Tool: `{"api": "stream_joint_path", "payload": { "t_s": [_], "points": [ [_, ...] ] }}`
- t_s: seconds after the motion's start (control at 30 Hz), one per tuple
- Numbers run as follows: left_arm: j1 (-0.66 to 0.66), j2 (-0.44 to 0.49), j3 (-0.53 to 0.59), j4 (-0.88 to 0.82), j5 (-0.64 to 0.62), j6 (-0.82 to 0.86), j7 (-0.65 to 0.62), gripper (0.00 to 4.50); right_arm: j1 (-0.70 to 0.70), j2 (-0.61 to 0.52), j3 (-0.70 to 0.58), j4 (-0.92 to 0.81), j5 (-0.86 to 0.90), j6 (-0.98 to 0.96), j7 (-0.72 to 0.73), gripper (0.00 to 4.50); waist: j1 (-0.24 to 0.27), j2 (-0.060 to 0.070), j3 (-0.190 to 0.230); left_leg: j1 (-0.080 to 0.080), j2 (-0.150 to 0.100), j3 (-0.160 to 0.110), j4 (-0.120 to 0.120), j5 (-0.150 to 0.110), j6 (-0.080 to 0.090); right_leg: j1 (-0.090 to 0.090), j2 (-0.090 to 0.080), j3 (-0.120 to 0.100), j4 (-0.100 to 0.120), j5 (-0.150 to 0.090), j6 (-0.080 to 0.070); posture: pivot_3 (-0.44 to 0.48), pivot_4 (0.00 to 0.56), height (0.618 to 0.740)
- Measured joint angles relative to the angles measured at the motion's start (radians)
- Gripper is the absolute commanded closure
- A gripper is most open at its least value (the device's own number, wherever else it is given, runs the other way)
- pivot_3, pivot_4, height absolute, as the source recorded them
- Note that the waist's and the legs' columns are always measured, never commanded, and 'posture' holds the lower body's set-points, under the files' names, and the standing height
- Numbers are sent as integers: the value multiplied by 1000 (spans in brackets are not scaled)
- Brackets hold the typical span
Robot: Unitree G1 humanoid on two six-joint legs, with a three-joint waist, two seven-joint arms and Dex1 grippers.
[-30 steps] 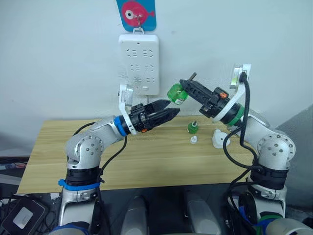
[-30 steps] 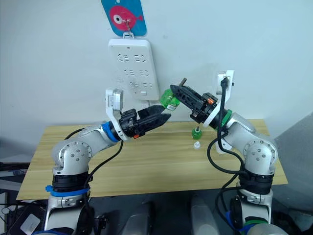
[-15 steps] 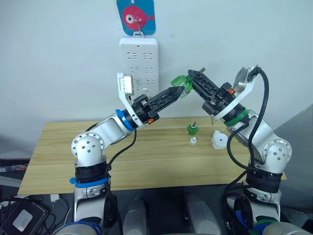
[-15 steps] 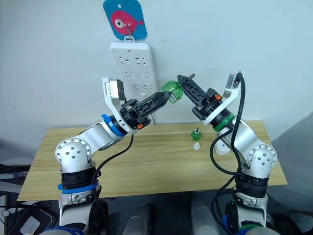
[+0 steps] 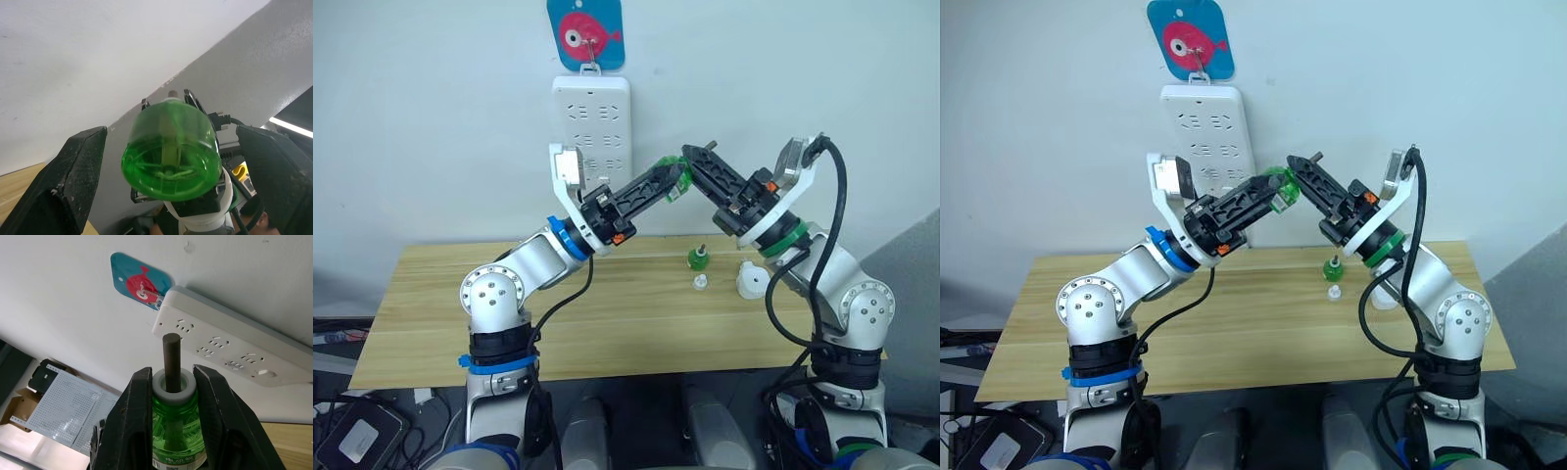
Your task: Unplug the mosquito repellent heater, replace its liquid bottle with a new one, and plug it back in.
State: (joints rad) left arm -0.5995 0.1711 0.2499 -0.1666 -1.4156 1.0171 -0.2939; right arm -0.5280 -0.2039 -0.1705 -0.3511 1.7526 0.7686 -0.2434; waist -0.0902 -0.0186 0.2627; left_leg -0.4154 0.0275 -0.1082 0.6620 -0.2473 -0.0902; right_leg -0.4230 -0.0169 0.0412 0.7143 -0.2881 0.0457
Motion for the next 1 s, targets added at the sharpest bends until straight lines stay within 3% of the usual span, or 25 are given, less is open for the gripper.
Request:
{"api": "stream_joint_path", "payload": {
  "t_s": [0.2,0.67,0.87,1.0],
  "points": [
    [0,0,-7,12,-27,-7,19,2183,7,-16,16,-6,9,-24,1,3644,0,0,0,0,0,0,0,0,0,0,0,0,0,0,0,-123,177,725],
    [6,18,-26,11,-33,-22,18,2215,31,-30,45,-20,8,-66,21,3644,1,0,0,0,0,0,0,0,0,0,0,0,0,0,0,-122,181,725],
    [13,39,-28,12,-58,-17,19,2215,48,-36,41,-39,26,-81,34,1566,1,0,0,0,0,0,0,0,0,0,0,0,0,0,0,-125,180,725],
    [24,62,-27,14,-92,-13,20,2215,74,-97,11,-32,14,-85,51,45,3,0,0,0,0,0,0,0,0,0,0,0,-1,0,0,-124,186,725]
  ]
}}
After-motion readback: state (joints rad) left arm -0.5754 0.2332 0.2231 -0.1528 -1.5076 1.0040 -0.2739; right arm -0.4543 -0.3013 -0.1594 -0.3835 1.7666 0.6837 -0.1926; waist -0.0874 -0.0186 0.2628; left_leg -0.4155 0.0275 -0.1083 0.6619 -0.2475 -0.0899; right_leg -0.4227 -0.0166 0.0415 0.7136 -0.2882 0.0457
